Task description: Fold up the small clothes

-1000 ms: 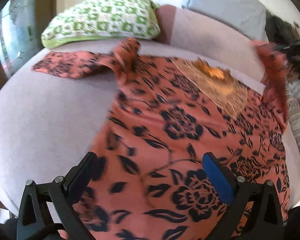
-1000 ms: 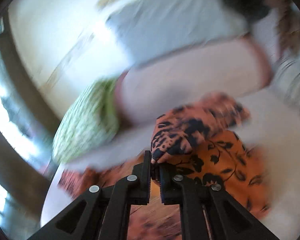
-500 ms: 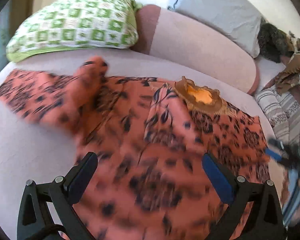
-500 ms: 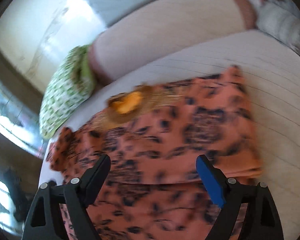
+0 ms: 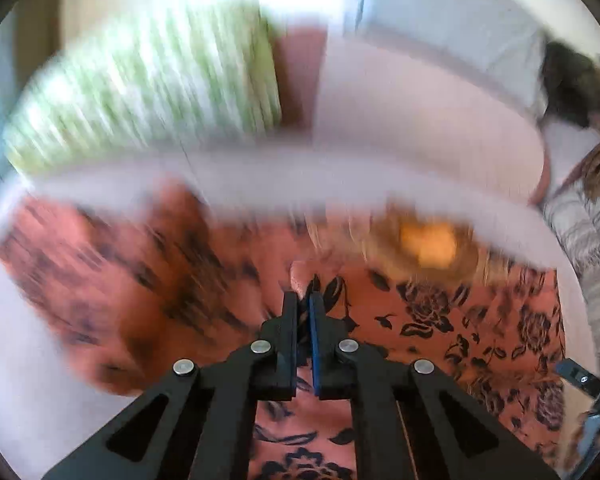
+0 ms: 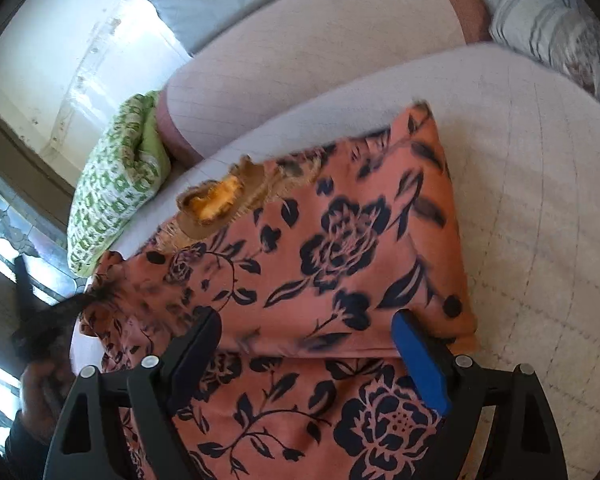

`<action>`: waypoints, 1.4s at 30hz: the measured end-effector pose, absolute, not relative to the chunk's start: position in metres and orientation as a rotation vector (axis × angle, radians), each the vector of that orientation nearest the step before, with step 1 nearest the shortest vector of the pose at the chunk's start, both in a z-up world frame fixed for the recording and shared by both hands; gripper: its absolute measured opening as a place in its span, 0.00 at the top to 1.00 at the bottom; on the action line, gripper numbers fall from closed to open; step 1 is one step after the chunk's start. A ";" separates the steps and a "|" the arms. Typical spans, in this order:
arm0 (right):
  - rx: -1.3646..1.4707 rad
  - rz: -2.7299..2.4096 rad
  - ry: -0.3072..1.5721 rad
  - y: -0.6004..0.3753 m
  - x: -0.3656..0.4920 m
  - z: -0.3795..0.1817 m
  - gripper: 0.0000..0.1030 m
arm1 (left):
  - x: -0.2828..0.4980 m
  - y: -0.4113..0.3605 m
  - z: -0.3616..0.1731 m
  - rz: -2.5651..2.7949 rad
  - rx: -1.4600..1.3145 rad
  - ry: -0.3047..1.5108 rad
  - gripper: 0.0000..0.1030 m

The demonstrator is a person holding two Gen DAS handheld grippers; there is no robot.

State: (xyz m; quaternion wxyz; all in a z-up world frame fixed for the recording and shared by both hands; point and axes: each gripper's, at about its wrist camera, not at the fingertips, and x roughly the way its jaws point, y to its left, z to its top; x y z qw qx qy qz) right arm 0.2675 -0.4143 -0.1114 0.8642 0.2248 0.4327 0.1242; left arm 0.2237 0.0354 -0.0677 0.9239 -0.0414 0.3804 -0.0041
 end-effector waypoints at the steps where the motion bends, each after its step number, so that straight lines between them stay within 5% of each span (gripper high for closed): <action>1: 0.469 0.263 0.891 -0.415 0.266 -0.107 0.14 | 0.217 0.033 -0.067 0.013 -0.055 0.761 0.95; 6: 0.476 0.217 0.889 -0.423 0.268 -0.100 0.14 | 0.232 0.027 -0.143 -0.028 -0.012 1.046 0.86; 8: 0.467 0.166 0.855 -0.431 0.268 -0.092 0.14 | 0.226 0.028 -0.136 -0.011 -0.002 0.985 0.57; 9: 0.463 0.137 0.839 -0.437 0.269 -0.088 0.14 | 0.223 0.028 -0.133 -0.018 -0.006 0.977 0.53; 16: 0.541 0.075 0.952 -0.488 0.345 -0.117 0.14 | 0.220 0.029 -0.131 -0.038 0.007 0.964 0.53; 18: 0.604 0.113 0.992 -0.495 0.366 -0.130 0.34 | 0.224 0.031 -0.142 -0.032 0.021 1.002 0.53; 19: 0.616 0.128 1.003 -0.496 0.373 -0.132 0.76 | 0.222 0.034 -0.143 -0.036 0.017 0.994 0.53; 20: 0.604 0.123 1.011 -0.495 0.378 -0.131 0.85 | 0.221 0.034 -0.143 -0.040 0.017 0.983 0.53; 23: 0.407 -0.016 1.035 -0.489 0.384 -0.139 0.88 | 0.222 0.031 -0.144 -0.037 0.038 0.985 0.52; 31: 0.496 0.083 0.864 -0.483 0.322 -0.078 0.69 | 0.199 0.035 -0.108 -0.072 0.022 0.870 0.52; 33: 0.558 0.276 0.907 -0.464 0.306 -0.075 0.53 | 0.194 0.034 -0.102 -0.099 0.001 0.839 0.50; 34: 0.591 0.358 0.934 -0.456 0.299 -0.082 0.30 | 0.196 0.032 -0.104 -0.110 -0.003 0.849 0.45; 35: 0.603 0.366 0.950 -0.454 0.296 -0.090 0.22 | 0.201 0.030 -0.111 -0.121 -0.010 0.889 0.38; 38: 0.573 0.061 1.125 -0.470 0.295 -0.145 0.26 | 0.213 0.035 -0.137 -0.137 -0.052 1.055 0.39; 42: 0.604 0.117 0.939 -0.466 0.264 -0.110 0.26 | 0.192 0.086 -0.103 -0.125 -0.186 0.904 0.36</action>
